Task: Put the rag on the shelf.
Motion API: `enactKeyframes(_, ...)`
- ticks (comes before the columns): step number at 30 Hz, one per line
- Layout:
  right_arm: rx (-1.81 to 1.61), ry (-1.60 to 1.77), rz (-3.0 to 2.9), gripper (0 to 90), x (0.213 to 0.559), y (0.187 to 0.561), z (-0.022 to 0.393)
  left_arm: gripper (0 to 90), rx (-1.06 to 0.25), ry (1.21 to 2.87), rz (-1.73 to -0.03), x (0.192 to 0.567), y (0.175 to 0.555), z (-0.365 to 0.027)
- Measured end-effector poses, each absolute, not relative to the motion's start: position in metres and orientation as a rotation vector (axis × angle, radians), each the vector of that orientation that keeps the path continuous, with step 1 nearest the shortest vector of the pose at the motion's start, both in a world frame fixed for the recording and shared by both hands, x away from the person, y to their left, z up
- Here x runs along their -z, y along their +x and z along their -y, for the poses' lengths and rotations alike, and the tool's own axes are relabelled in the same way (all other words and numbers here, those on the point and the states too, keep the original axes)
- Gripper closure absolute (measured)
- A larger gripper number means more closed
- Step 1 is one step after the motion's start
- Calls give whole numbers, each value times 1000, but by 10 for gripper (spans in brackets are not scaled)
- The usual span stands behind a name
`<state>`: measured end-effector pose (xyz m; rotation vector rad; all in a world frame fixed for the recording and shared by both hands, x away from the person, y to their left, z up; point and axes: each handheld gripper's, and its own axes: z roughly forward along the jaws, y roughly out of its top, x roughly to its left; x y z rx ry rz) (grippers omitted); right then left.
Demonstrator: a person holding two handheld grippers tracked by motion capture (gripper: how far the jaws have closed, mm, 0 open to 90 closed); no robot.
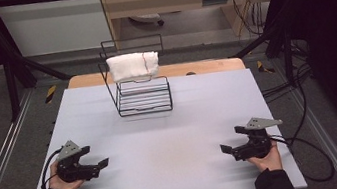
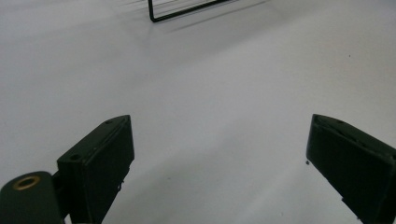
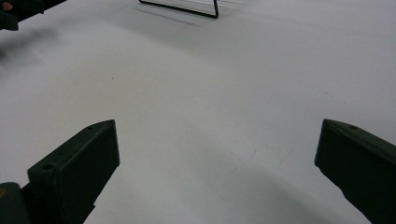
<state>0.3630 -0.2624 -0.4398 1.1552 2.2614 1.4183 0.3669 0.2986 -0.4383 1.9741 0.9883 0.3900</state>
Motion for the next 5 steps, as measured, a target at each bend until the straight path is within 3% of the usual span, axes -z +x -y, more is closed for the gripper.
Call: enactKeyframes(5,-1412,1160,-2268,4,441,363,262,75,-394,1979,-986,439,366,-299)
